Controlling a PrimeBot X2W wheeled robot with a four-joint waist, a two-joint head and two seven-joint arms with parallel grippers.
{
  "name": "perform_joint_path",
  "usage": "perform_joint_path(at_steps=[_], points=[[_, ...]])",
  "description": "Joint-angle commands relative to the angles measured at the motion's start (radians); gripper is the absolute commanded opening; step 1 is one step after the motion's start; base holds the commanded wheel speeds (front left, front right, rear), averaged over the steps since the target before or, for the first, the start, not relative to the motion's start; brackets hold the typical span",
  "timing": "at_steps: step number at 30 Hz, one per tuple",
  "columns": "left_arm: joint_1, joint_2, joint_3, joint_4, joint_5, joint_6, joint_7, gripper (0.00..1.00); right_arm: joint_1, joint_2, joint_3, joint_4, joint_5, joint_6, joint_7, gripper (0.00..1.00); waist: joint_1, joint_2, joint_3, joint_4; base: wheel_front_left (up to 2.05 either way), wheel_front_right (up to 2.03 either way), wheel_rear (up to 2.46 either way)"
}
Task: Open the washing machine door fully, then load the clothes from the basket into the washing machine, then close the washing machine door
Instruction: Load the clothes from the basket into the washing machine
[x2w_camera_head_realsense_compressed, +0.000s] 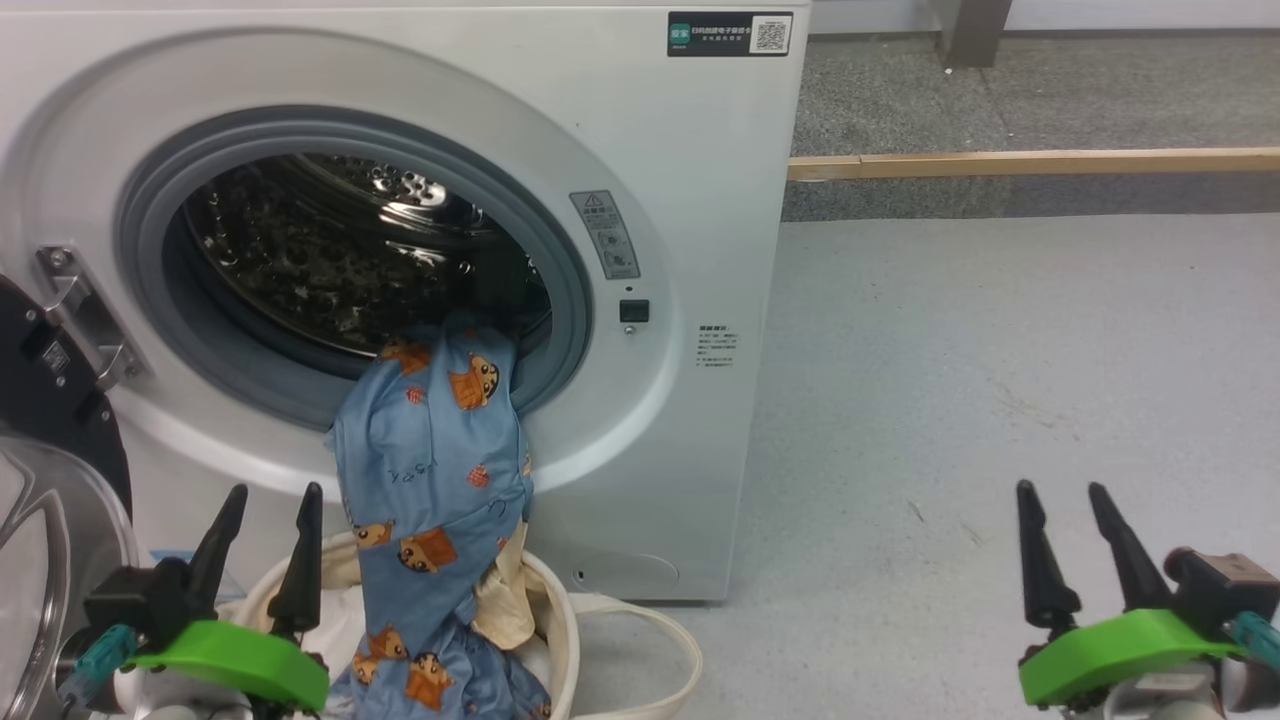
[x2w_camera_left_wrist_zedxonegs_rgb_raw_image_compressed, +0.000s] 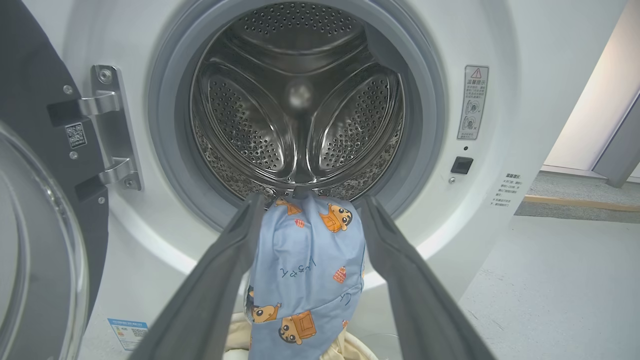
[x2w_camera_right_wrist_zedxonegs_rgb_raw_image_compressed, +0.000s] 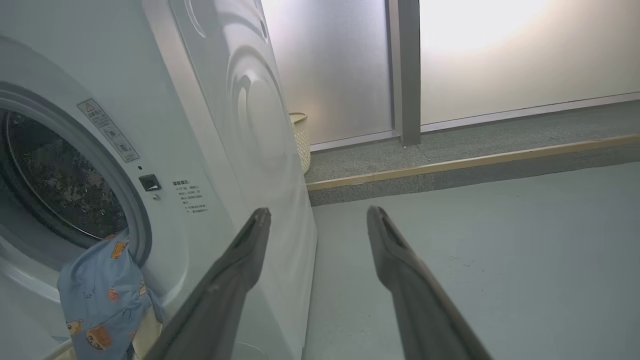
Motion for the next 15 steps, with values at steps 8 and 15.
perform_joint_path(at_steps=[8,15], points=[[-0.028,0.004,0.053,-0.036,0.017,-0.005,-0.012,1.00,-0.017,-0.006,0.003,-0.026,-0.010,0.001,-0.012,1.00,-0.0001,-0.0001,0.002,-0.013,0.00,0.00,0.00],[-0.028,-0.003,0.051,-0.026,0.022,-0.006,-0.012,1.00,-0.012,-0.010,0.015,-0.039,0.000,0.001,-0.012,1.00,-0.0001,-0.0001,0.007,-0.011,0.00,0.00,0.00]])
